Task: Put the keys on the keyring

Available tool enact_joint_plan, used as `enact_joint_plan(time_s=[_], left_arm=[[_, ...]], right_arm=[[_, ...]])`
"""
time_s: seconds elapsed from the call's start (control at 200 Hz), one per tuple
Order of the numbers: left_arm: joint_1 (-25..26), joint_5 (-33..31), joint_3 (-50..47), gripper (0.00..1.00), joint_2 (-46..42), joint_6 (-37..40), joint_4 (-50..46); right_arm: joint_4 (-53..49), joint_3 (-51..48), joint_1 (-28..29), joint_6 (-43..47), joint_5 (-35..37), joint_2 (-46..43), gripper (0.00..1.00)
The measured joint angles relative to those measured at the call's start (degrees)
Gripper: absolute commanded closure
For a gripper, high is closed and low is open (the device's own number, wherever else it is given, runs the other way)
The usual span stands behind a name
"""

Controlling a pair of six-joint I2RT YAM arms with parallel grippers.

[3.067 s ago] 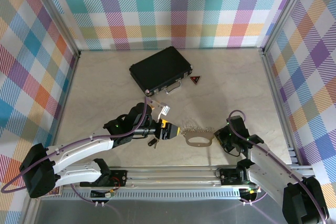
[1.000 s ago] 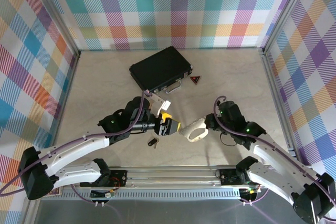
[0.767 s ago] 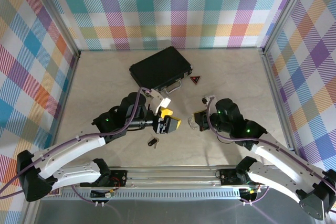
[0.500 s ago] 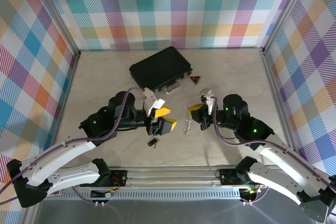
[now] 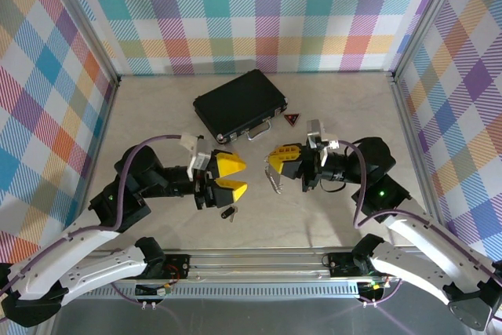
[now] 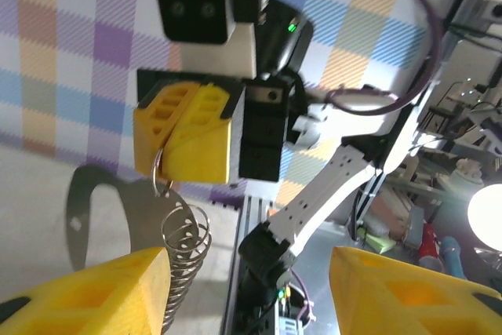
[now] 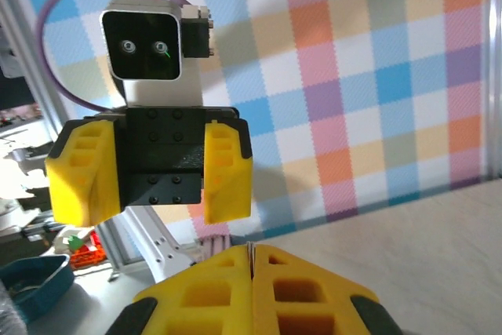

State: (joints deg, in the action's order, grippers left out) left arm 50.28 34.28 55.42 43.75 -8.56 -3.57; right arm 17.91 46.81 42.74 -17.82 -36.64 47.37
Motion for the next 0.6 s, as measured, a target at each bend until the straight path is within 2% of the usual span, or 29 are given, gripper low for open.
enact_joint_plan(time_s=[0.305, 0.475, 0.6], left_arm=[[-0.24, 0.39, 0.02, 0.49, 4.7, -2.78, 8.98], [-0.24, 0.44, 0.02, 0.5, 6.78, -2.78, 9.99], [-0.24, 0.79, 0.02, 0.55, 6.75, -2.43, 10.88]], right_arm=[[7.17, 0.04, 2.27, -2.78, -3.74, 2.75, 1.0], [10.14, 0.26, 2.51, -4.33, -5.05, 3.5, 1.0], [12.15, 0.26, 2.62, -5.55, -5.53, 3.91, 1.0]])
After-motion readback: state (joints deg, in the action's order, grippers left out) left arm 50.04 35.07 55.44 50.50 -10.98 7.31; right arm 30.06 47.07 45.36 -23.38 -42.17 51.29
